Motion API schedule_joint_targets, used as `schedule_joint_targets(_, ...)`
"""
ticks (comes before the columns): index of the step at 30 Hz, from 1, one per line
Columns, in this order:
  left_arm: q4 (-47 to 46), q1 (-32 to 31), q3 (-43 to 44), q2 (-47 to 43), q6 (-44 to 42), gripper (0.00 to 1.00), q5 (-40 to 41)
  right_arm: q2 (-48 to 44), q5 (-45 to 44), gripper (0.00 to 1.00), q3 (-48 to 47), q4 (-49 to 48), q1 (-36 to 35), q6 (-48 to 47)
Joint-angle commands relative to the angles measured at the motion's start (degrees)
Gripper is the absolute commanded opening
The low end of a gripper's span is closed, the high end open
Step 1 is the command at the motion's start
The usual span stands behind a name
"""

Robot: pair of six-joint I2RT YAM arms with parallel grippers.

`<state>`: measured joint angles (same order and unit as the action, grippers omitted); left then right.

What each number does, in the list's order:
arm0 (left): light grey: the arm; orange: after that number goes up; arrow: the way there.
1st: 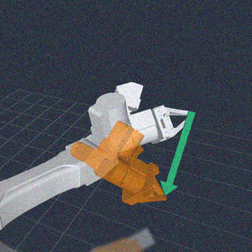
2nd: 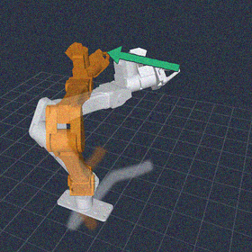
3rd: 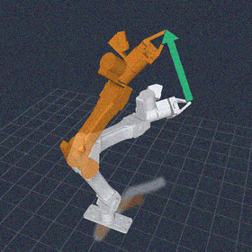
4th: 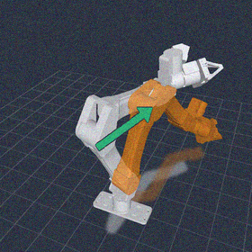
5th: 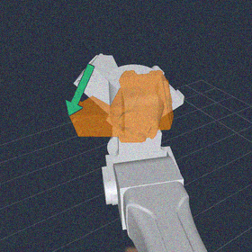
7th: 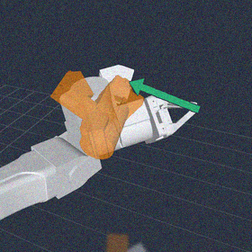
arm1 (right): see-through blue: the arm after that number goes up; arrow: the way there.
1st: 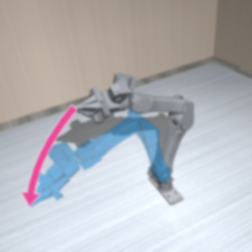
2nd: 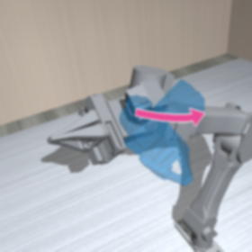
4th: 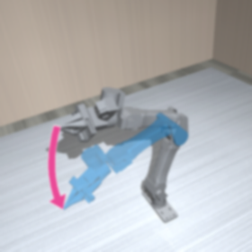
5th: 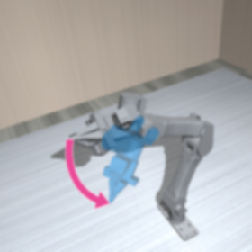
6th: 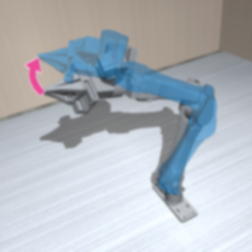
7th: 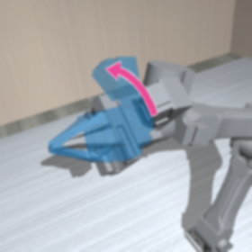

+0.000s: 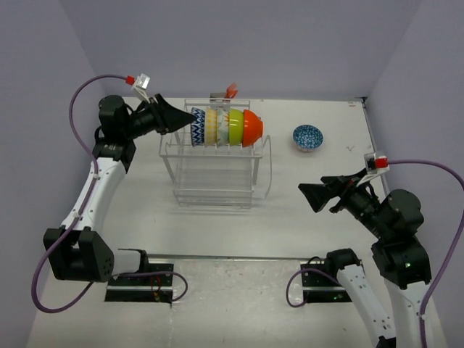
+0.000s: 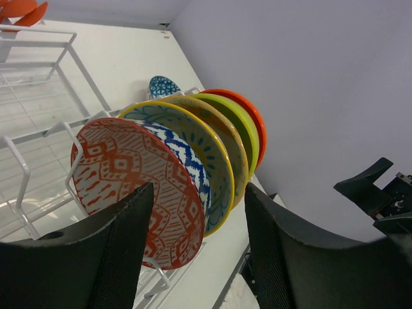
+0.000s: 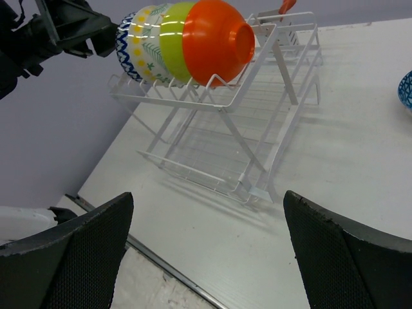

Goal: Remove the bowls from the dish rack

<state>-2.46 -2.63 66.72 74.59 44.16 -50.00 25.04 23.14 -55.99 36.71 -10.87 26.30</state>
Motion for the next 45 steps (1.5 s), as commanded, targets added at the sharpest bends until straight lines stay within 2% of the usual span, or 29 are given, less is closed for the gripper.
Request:
schedule_joint_targets(1,-1.14,-1.75,0.87,1.09,-0.48,0.6,0.51,0.27,1.3,0.99,-2.55,0.99,-0.02,-1.52)
schedule_joint_targets(7,-2.73,-3.25,0.87,1.88,0.22,0.45,1.13,0.1,1.04,0.99,-2.81,2.05,-0.02,-2.22)
schedule_joint_targets(9,-2.81,-3.25,0.69,2.05,0.22,0.35,1.22,-0.08,0.6,0.99,-2.72,2.14,0.06,-2.4)
schedule_joint_targets(14,-4.75,-3.25,-0.8,2.58,1.01,0.32,0.87,0.1,0.24,0.99,-2.72,2.23,0.06,-2.84)
schedule_joint_targets(18,-6.24,-3.25,-1.24,2.76,2.15,0.17,0.08,-0.08,-0.28,0.99,-2.81,2.23,-0.02,-2.93)
schedule_joint_targets(19,-6.76,-3.25,-1.15,2.76,2.33,0.1,-0.19,-0.08,-0.54,0.99,-2.81,2.23,-0.02,-3.01)
schedule_joint_targets(22,-6.94,-3.25,-0.8,2.76,2.68,0.0,-0.28,-0.16,-1.78,0.99,-2.81,2.58,0.06,-3.1)
schedule_joint_targets(32,-5.1,-3.25,2.54,0.3,3.3,0.0,0.42,-0.6,-2.04,0.99,-3.34,2.58,-0.02,-3.37)
schedule_joint_targets(36,-2.29,-3.25,3.51,-1.89,2.42,0.0,3.15,-0.87,-2.48,0.99,-3.86,2.93,-0.02,-3.63)
schedule_joint_targets(45,-2.2,-3.08,2.63,-6.29,4.53,0.0,8.95,-0.6,-3.18,0.99,-4.31,3.28,-0.02,-4.24)
